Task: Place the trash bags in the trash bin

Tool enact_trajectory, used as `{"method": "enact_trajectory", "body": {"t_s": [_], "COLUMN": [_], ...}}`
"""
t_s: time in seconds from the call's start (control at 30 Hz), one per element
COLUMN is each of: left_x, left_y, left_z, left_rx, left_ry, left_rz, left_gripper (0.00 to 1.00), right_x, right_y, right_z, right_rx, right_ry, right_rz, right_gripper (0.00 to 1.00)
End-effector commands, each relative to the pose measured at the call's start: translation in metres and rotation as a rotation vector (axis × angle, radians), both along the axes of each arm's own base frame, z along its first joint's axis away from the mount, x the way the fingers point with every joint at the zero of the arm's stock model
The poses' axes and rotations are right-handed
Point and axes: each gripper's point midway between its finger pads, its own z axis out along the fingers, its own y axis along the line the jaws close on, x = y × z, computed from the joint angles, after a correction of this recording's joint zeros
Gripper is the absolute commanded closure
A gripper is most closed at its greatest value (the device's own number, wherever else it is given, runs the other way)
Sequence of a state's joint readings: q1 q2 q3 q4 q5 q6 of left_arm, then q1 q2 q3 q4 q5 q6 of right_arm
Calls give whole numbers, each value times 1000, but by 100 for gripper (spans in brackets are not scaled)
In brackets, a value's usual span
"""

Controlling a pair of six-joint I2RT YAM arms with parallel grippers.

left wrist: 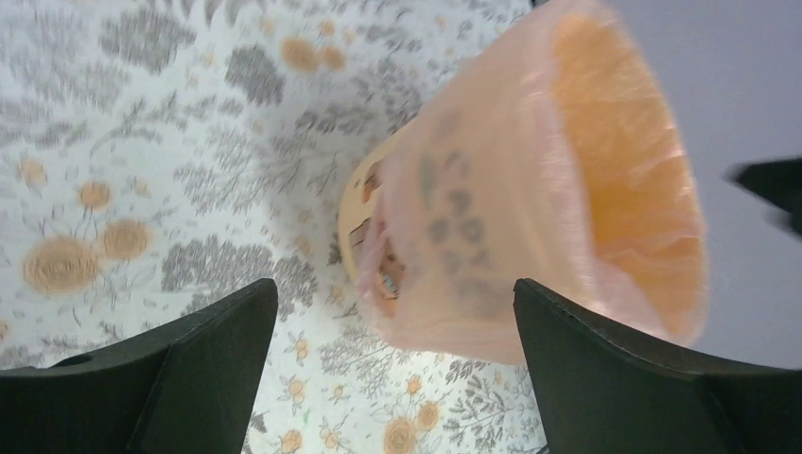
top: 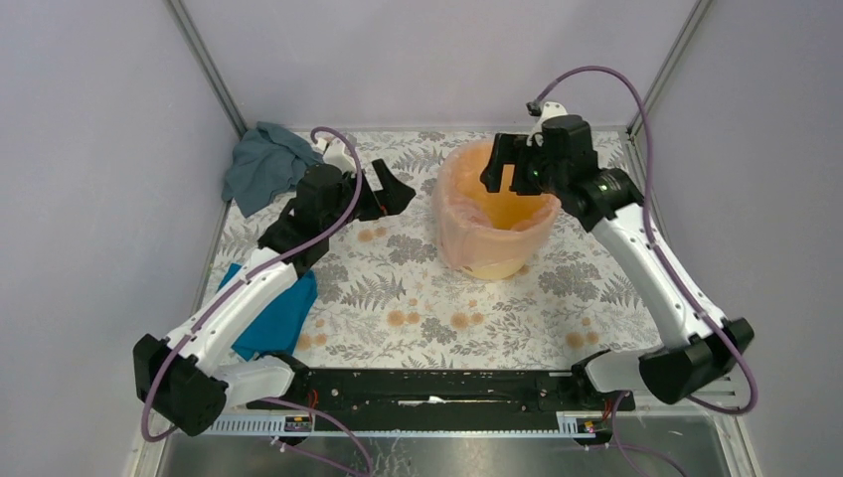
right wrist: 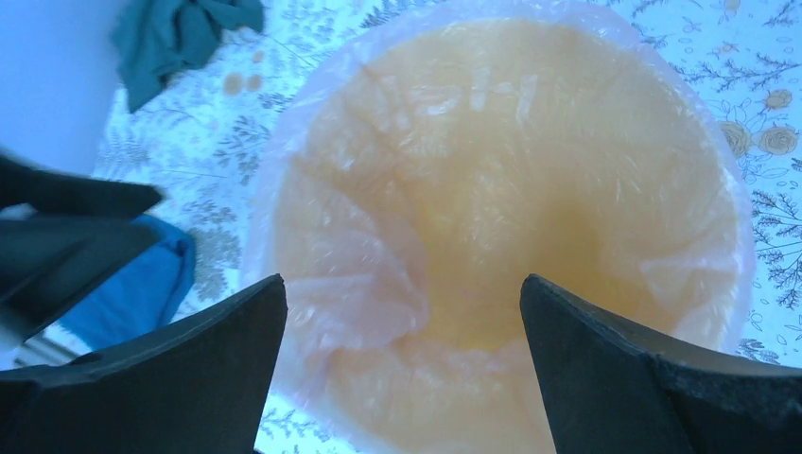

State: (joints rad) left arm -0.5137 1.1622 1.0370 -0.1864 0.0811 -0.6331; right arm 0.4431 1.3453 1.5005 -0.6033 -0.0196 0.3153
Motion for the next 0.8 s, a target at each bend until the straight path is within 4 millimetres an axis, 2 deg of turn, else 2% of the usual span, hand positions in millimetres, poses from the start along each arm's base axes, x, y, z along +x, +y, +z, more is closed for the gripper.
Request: {"method": "enact_trajectory", "body": {"t_s": [0.0,0.2,0.4,0.53,0.77], "left_x": [5,19,26,27,11], "left_y": [-13,-44,-70,-104,-182], "left_z": [-15,-57,-82,-99,-106], "left_rx": [-195,-361,-560,-563,-626], "left_ry": [78,221,313,365,441], "left_rz": [-107,-231,-295,-343,-446], "left_gripper": [1,1,1,1,1], "right_x": [-44,-80,-106,-121,-136], "right_y": [-8,-28,-42,-47,-55], "right_z": [52,57,61,66,61], "right_rx": [97,120,121,137,151], "right_ry": [-107,-164,-193,-217,-236], "right_rz": [46,34,28,41,32], "right_gripper": [0,0,0,0,0]}}
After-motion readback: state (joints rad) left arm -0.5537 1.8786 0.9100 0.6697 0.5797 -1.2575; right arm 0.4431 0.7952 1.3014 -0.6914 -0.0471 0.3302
